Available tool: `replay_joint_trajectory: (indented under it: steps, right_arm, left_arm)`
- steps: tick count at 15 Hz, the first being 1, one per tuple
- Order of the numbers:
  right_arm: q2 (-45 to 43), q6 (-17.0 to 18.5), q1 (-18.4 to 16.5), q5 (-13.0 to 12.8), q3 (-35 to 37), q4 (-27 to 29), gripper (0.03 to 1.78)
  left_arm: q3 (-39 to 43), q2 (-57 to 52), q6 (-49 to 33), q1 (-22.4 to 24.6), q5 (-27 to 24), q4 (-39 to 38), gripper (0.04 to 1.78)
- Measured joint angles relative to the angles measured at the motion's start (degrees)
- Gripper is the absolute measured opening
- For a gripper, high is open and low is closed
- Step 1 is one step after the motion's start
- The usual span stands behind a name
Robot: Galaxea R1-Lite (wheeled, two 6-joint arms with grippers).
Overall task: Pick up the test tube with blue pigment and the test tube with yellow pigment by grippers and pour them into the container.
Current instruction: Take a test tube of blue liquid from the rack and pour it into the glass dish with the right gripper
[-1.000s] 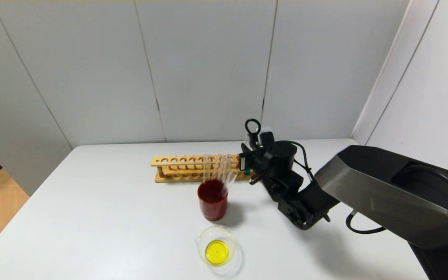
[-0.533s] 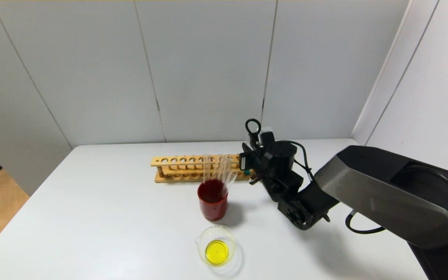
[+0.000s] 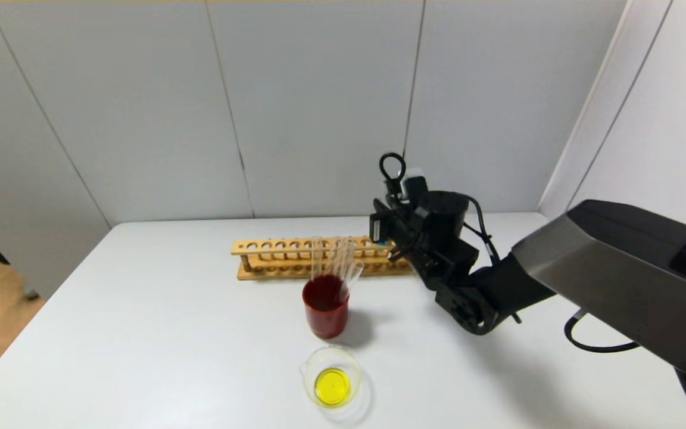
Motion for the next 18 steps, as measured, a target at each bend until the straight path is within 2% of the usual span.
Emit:
replay_joint_trajectory:
  steps: [5, 10, 14, 18]
  right_arm:
    - [-7.3, -3.5, 0.4, 0.2, 0.0, 1.2, 0.32]
    - [-16.8, -4.3, 1.1, -0.2, 1.5, 6.8, 0.32]
    - [-26.6, -5.0, 3.5, -0.8, 6.4, 11.3, 0.32]
    - [-37.2, -7.3, 5.6, -1.1, 16.3, 12.9, 0.32]
  left_arm:
    - [0.0, 0.0, 0.0, 0.0, 0.0, 0.0, 1.75]
    - [0.0, 0.0, 0.0, 0.0, 0.0, 0.0, 1.75]
    - [0.0, 0.0, 0.0, 0.0, 0.0, 0.0, 1.75]
    - [0.0, 0.0, 0.0, 0.0, 0.0, 0.0, 1.75]
